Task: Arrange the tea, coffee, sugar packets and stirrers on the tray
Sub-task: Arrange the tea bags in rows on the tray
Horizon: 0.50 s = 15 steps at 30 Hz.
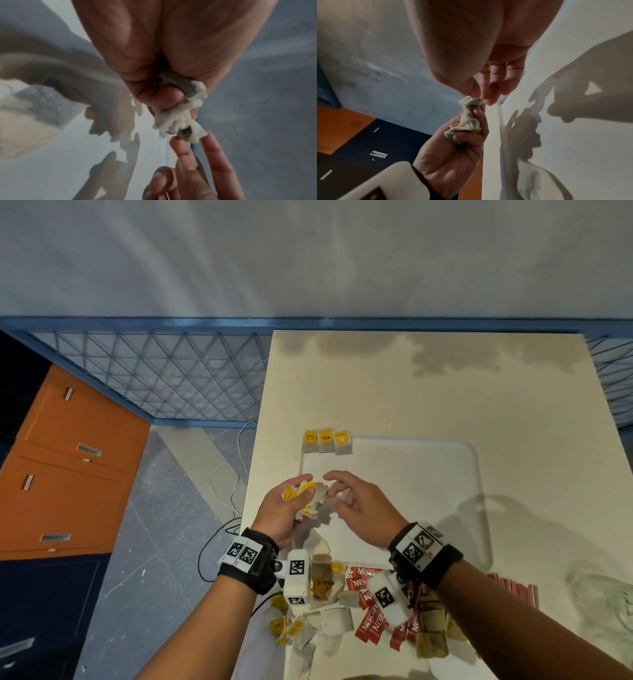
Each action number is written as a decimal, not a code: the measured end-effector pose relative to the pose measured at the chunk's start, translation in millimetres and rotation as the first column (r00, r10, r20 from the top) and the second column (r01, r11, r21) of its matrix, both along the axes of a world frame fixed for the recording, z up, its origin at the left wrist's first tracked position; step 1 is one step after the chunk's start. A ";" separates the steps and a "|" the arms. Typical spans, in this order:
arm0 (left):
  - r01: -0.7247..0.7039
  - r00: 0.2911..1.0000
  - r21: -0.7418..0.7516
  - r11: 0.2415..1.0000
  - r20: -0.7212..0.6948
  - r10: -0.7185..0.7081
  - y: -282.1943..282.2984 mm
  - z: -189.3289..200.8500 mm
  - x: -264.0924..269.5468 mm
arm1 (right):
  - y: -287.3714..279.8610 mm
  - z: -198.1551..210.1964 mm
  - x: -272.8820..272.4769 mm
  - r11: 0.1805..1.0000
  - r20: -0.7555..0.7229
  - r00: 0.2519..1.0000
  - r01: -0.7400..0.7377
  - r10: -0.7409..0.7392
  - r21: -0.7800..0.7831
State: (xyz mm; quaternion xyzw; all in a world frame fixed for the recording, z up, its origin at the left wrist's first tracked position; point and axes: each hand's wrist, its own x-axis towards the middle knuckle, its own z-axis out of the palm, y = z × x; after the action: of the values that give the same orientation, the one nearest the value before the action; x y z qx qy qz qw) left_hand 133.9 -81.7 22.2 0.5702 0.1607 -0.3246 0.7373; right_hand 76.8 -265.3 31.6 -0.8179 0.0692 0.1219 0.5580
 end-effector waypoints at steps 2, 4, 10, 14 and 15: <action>-0.004 1.000 0.010 1.000 0.010 0.004 0.6 3.6 -3.5 | 3.3 -0.6 -5.4 1.000 0.053 0.999 -0.013 0.014 -0.011; 0.005 1.000 0.017 1.000 0.021 -0.005 1.8 4.9 -7.4 | 4.8 -0.5 -8.4 0.999 0.100 0.995 -0.026 0.031 -0.046; -0.026 0.999 0.027 0.999 0.026 0.025 4.5 9.0 -22.4 | 9.8 4.8 -20.0 0.995 0.148 0.989 0.011 0.004 -0.099; 0.039 0.999 0.002 0.999 0.022 -0.039 8.9 11.0 -34.2 | 12.8 3.7 -32.1 0.983 0.208 0.978 0.030 0.009 -0.181; 0.060 0.998 0.005 0.998 0.021 -0.060 10.3 10.5 -37.0 | 13.7 4.3 -35.0 0.980 0.218 0.976 0.031 0.013 -0.197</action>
State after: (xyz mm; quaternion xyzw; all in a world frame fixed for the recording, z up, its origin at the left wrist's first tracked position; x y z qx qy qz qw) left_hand 96.9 -71.4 32.7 0.5799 0.1364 -0.3403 0.7276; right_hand 41.9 -251.5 35.8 -0.8778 0.0231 0.0211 0.4781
